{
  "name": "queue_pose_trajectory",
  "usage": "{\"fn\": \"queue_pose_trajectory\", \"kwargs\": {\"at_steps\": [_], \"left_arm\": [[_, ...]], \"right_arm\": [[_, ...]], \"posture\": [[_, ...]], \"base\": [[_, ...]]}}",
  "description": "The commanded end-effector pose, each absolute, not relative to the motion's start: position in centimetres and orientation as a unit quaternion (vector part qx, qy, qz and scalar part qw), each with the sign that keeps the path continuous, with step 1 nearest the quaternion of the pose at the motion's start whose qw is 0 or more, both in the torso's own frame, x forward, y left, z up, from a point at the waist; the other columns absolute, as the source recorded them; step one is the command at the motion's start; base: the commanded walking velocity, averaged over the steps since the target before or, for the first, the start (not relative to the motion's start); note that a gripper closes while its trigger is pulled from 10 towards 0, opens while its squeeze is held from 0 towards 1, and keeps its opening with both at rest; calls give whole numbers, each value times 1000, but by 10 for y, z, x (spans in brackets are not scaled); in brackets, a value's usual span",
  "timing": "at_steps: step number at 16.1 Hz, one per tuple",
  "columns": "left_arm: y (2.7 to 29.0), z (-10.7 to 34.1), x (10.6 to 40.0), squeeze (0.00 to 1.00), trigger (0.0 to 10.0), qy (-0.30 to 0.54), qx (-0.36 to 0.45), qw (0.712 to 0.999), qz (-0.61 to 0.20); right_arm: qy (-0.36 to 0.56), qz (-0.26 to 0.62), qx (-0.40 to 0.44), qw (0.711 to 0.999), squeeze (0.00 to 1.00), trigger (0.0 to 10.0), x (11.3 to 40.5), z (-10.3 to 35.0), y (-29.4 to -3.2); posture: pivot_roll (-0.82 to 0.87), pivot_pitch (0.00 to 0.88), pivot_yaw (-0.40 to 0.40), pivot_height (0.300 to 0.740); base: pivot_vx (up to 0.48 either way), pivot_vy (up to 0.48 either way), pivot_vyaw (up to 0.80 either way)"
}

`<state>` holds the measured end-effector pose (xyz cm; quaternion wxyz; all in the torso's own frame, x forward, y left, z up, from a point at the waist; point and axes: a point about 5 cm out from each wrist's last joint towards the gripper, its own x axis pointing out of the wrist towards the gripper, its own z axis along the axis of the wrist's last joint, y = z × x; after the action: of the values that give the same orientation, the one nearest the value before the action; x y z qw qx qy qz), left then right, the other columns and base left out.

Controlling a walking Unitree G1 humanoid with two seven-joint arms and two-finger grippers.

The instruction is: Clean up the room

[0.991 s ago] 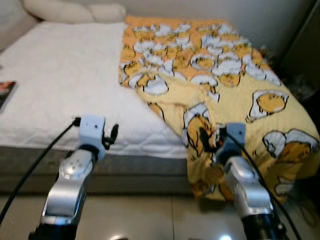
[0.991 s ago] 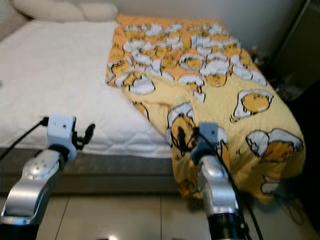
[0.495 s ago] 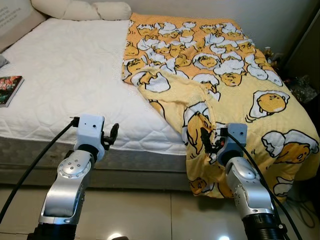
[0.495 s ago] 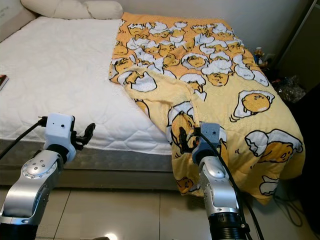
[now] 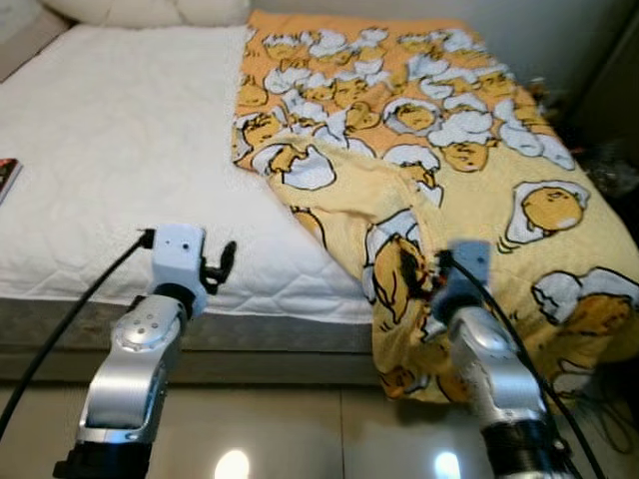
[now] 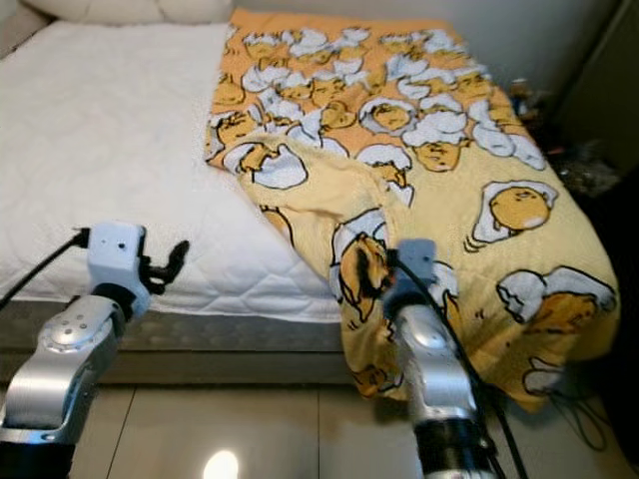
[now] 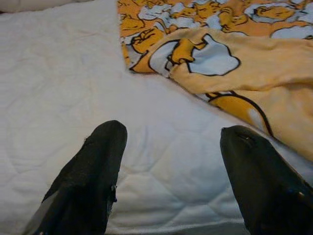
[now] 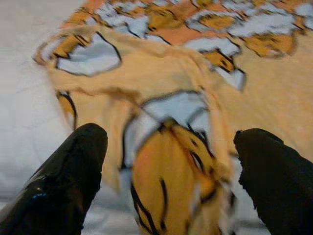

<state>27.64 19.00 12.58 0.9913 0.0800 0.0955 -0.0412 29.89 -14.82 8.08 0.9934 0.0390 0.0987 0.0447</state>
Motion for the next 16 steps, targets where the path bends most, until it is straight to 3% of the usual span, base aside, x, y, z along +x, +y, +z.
{"fn": "queue_pose_trajectory", "kwargs": {"at_steps": [1,4,16], "left_arm": [[186,127,277,0,10000,92,78,992,-48],[186,127,277,0,10000,92,77,992,-48],[185,126,276,0,10000,96,79,991,-55]], "right_arm": [[105,35,24,994,0,10000,298,78,-156],[98,27,12,995,0,10000,298,80,-158],[103,9,21,994,0,10000,299,79,-162]], "posture": [[7,0,-19,740],[6,0,-17,740],[5,0,-16,740]], "base": [[345,0,0],[347,0,533],[340,0,0]]}}
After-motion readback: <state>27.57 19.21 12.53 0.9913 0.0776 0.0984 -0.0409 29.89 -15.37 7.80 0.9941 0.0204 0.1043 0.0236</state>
